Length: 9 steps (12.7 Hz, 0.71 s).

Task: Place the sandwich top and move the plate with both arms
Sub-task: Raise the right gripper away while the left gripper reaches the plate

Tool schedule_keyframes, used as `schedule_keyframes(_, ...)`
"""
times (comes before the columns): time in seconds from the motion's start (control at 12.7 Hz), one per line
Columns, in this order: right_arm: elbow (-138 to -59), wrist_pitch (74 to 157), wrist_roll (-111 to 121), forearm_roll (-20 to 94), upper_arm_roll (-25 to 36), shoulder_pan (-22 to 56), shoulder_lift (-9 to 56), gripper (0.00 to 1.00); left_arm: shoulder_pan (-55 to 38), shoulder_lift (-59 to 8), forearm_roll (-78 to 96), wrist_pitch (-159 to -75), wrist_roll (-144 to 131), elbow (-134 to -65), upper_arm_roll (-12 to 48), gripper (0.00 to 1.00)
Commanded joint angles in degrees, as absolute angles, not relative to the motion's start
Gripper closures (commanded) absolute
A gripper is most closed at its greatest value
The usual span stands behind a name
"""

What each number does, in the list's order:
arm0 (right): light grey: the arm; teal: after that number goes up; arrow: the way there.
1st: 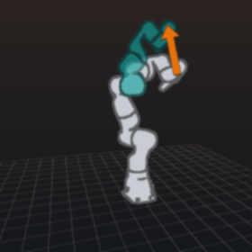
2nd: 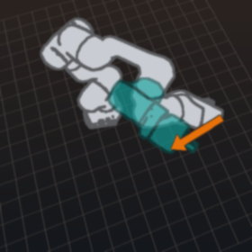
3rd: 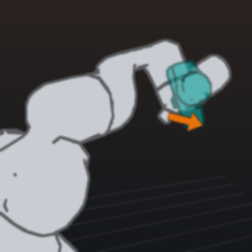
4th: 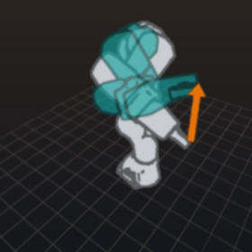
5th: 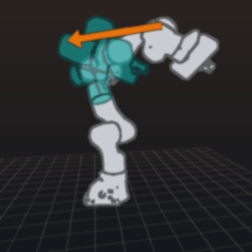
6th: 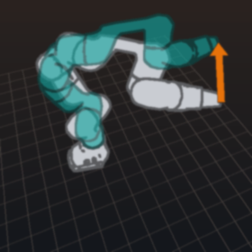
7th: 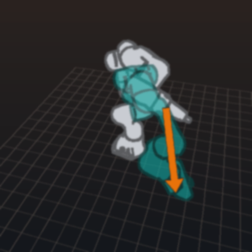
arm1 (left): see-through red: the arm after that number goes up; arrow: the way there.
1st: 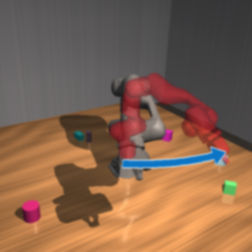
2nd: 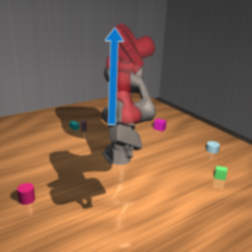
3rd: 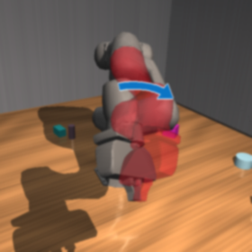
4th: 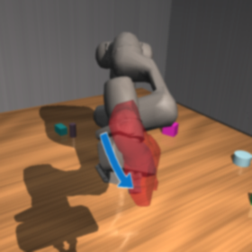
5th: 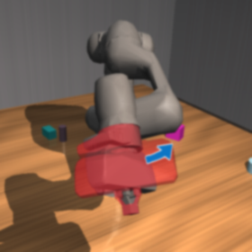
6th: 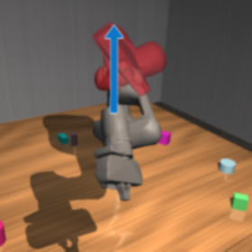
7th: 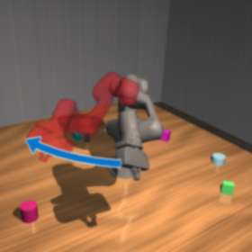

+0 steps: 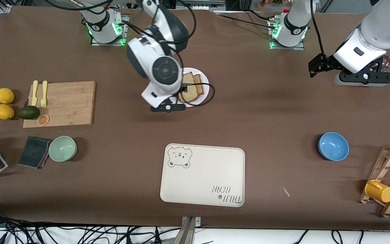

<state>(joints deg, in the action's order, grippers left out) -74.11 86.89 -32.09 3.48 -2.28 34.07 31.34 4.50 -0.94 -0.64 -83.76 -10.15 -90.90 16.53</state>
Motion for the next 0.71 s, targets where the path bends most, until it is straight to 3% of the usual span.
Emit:
schedule_keyframes(0.0,-79.16,85.08,-29.01,3.6,-2.81,27.98,25.08,0.0,4.48,-3.42,0.79,-81.74,-9.93,-90.0,16.7,0.0)
schedule_keyframes(0.39,-103.66,95.42,-12.88,-2.72,-8.07,9.45,3.03,0.0,4.04,-9.12,9.27,-81.21,-9.58,-90.7,16.79,0.0)
schedule_keyframes(0.63,-105.65,95.28,-10.72,-3.25,-8.61,1.52,-2.71,0.0,3.52,-15.19,18.09,-84.09,-9.49,-91.05,17.31,0.0)
